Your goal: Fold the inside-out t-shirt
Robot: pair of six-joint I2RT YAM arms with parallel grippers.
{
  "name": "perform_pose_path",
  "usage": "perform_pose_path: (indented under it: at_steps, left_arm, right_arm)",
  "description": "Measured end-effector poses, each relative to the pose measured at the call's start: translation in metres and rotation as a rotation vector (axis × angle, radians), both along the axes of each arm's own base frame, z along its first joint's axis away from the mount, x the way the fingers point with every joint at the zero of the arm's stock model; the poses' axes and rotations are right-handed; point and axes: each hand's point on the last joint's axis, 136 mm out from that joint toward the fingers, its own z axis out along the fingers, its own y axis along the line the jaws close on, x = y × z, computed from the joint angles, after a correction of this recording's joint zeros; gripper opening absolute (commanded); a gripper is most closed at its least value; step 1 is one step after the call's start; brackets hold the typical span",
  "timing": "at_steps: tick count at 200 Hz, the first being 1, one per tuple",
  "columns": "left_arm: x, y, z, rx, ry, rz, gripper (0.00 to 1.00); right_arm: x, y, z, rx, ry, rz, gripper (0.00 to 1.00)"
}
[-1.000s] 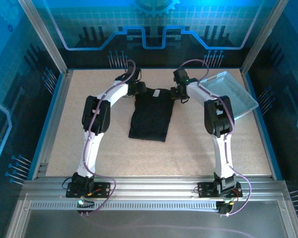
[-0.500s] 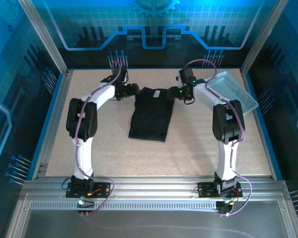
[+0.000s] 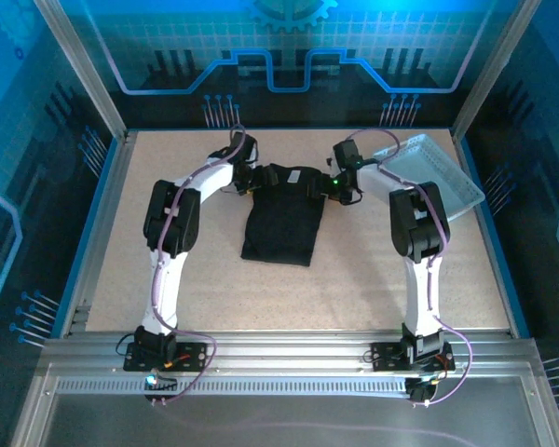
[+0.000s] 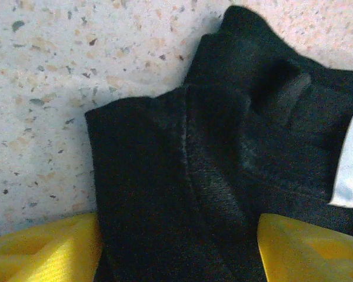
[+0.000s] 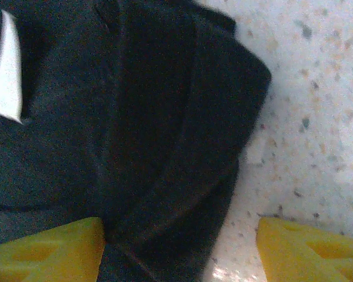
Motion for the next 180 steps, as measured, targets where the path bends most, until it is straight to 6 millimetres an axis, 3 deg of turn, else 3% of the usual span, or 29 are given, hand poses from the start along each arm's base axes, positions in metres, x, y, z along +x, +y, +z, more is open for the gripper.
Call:
perform_pose_path:
  at_steps: [69,108,180]
  left_arm:
    - [0.016,-0.010,-0.005,0.009,0.012,-0.005,0.59]
    - [0.020,-0.016,-0.007,-0.009,-0.005,0.000,0.37]
    - [0.019,-0.034,-0.009,-0.106,-0.053,-0.015,0.12]
  right_arm:
    - [0.022,0.013,-0.005,-0.022,0.035,0.021,0.53]
    - [0.025,0.015,-0.006,-0.041,0.034,0.025,0.40]
    - [0.026,0.040,-0.004,-0.017,-0.013,0.079,0.15]
